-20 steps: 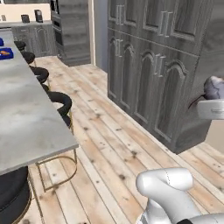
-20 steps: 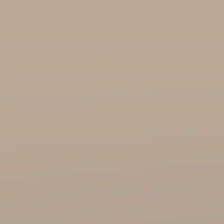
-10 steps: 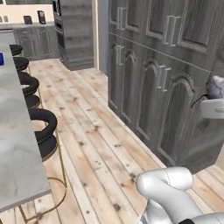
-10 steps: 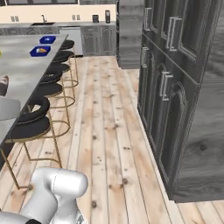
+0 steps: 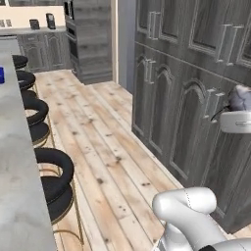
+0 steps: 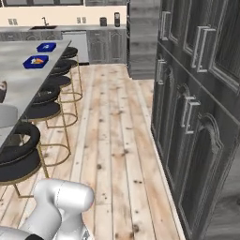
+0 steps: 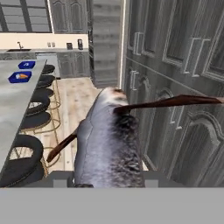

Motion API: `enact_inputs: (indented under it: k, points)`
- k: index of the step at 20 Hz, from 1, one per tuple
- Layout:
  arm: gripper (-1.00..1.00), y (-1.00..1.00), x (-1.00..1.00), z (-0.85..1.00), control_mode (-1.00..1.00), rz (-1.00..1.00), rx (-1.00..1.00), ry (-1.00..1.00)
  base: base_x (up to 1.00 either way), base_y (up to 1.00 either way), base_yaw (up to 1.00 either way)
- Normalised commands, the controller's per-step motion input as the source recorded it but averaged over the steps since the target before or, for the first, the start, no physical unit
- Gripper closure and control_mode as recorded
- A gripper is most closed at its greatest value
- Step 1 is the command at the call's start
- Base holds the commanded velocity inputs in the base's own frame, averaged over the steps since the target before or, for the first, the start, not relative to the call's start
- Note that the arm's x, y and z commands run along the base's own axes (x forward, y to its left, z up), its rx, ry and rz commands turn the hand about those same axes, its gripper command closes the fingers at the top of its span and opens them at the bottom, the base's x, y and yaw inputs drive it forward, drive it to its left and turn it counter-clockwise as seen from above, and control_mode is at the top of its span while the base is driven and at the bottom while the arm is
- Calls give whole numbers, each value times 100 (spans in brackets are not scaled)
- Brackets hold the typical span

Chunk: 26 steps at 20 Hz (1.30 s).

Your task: Gather the carrot and potato from the fridge and place them on a tray on the dining counter. Then gather the fish and chicken drumstick from the fridge and place them on the other tray.

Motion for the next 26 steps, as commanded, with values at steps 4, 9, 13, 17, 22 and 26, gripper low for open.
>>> enact_inputs:
  k: [4,9,13,17,22,26]
  points:
    - [100,0,0,0,100,0,0,0,100,-40,18]
    - [100,0,0,0,100,0,0,0,100,-31,18]
    - [100,0,0,0,100,0,0,0,100,-4,11]
    - [100,0,0,0,100,0,0,0,100,0,10]
    - [100,0,0,0,100,0,0,0,100,-16,14]
    - [100,0,0,0,100,0,0,0,100,-23,15]
